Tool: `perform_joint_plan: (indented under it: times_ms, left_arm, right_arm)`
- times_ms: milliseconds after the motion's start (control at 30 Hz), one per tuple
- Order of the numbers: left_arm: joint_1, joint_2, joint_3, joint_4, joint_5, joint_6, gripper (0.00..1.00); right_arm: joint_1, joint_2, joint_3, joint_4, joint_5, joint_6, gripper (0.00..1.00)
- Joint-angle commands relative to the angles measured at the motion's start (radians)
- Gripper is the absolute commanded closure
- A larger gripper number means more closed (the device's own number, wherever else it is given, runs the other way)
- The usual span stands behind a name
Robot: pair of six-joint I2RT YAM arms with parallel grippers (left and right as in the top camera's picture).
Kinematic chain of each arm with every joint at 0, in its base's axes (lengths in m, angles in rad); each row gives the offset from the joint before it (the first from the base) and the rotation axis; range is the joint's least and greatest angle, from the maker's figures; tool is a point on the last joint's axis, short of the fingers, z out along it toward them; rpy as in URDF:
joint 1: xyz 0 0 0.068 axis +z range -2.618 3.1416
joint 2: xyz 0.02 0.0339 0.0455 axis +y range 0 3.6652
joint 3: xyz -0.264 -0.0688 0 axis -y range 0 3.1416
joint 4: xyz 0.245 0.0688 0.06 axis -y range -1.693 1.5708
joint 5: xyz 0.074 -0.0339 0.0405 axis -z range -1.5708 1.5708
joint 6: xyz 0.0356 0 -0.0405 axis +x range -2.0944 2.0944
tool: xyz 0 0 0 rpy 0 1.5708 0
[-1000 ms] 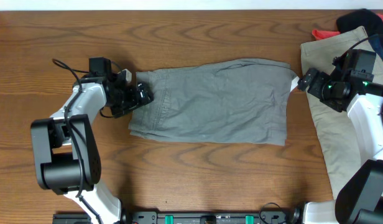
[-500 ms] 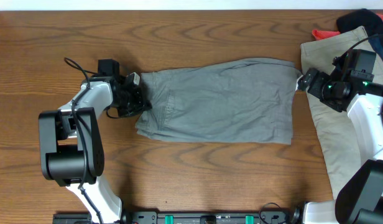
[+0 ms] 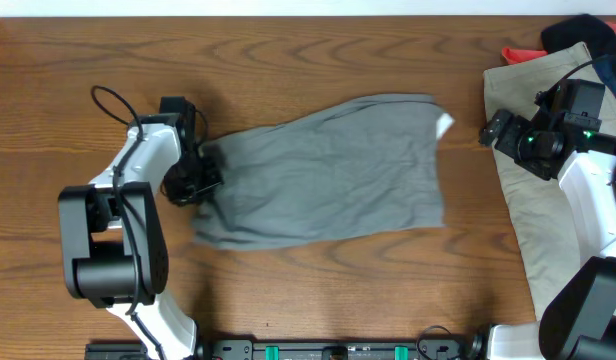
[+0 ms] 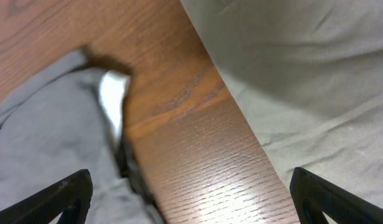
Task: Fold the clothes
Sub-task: 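Lift the left edge with the left gripper and fold it rightward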
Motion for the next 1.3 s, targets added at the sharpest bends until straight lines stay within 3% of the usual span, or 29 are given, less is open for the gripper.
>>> perform_joint_plan:
  times_ms: [0,267,433,767,1067,1267]
  left_arm:
    - [0.008,-0.081,0.133,-0.122,-0.249,-0.033,0.94]
    - [-0.020,-0.106,0.499,-0.521,-0.268,0.028,0.94]
    - [-0.093,-0.106,0.660,-0.619,-0.268,0.027,0.94]
    - [-0.347,-0.105,0.711,-0.605,-0.150,0.011,0.94]
    - [-0.532,-0.104,0.705,-0.476,-0.054,-0.047,0.94]
    - [-0.575,-0.121,0.706,-0.495,-0.219,-0.128,0.94]
  right_arm:
    - [-0.005,0.002,0.011,-0.001,-0.001,-0.018,0.01]
    - [-0.005,0.002,0.011,-0.001,-0.001,-0.018,0.01]
    - [-0.004,0.002,0.011,-0.001,-0.001,-0.018,0.01]
    - [-0.003,0.002,0.011,-0.001,-0.001,-0.018,0.01]
    - [-0.003,0.002,0.011,-0.001,-0.001,-0.018,0.01]
    - [-0.003,0.002,0.011,-0.001,-0.001,-0.018,0.01]
